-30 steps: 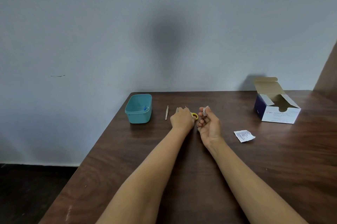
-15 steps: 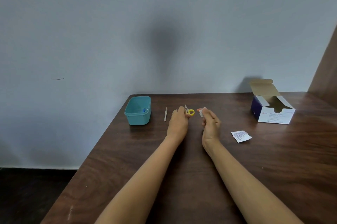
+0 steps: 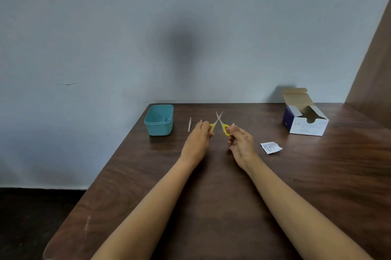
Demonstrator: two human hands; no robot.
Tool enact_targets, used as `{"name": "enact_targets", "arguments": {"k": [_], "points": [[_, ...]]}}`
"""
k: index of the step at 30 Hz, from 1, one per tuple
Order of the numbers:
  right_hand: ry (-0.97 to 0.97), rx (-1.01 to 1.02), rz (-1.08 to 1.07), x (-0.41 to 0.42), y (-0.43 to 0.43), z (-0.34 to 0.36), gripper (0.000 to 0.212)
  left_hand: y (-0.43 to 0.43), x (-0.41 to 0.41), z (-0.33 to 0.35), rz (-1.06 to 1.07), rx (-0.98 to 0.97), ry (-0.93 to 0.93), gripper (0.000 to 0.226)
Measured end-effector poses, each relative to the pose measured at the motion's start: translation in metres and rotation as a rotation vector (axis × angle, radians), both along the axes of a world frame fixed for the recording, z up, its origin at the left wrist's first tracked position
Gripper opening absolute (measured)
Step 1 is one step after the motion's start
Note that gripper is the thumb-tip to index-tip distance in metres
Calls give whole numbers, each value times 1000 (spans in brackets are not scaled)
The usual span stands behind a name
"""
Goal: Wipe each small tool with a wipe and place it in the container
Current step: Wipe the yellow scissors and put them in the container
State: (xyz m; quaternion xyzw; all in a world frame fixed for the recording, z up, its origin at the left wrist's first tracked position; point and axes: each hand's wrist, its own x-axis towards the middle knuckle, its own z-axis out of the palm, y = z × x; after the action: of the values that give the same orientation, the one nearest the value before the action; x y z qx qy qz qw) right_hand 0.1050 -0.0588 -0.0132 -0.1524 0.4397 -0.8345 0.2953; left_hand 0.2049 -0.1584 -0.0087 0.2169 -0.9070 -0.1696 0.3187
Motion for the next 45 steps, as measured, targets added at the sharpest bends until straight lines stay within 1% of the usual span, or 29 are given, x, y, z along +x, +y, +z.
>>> {"name": "enact_targets", "arguments": {"k": [2,3,5,7,11,14,15,17,19,21,22,25,28,31,33,35,37,40,42,45], "points": [[-55,11,17,-10,14,1,19,-10,9,-1,-15,-8,-18,9],[-48,29,42,-14,21,2,22,-14,14,-1,-37,-6,-27,6],[35,104,112,-18,34,3,24,-17,21,2,-76,-8,-57,11],[141,173,193,-18,44,4,25,-17,26,4,-91,7,-39,13],[249,209,305,-14,60,5,24,-19,33,9,-141,75,43,8],[304,197,312,-8,67,9,27,-18,34,13,-162,129,80,10],[309,175,305,-6,69,10,28,-15,33,14,-155,189,119,10],[283,119,279,-4,72,11,31,-7,29,13,-127,398,252,8],[256,88,261,-3,76,10,37,8,25,12,-89,696,424,12],[268,87,265,-1,79,8,29,25,21,11,-92,1037,602,22],[287,90,266,1,79,8,24,33,19,11,-102,1169,665,23],[326,97,262,7,79,10,19,49,15,12,-77,1424,757,10],[377,114,311,10,82,14,23,54,16,15,23,1614,846,11],[438,144,376,9,87,19,29,56,19,16,50,1634,879,10],[429,141,368,7,90,23,23,56,24,17,30,1614,882,10],[381,141,304,2,90,25,19,56,29,18,-5,1610,864,12],[339,172,250,0,90,25,16,59,32,19,-92,1606,806,14],[306,280,276,3,91,24,12,65,33,20,-240,1533,670,19],[315,344,308,6,90,24,13,67,32,20,-277,1477,619,23],[312,376,329,8,90,26,11,66,33,21,-293,1430,608,18]]}}
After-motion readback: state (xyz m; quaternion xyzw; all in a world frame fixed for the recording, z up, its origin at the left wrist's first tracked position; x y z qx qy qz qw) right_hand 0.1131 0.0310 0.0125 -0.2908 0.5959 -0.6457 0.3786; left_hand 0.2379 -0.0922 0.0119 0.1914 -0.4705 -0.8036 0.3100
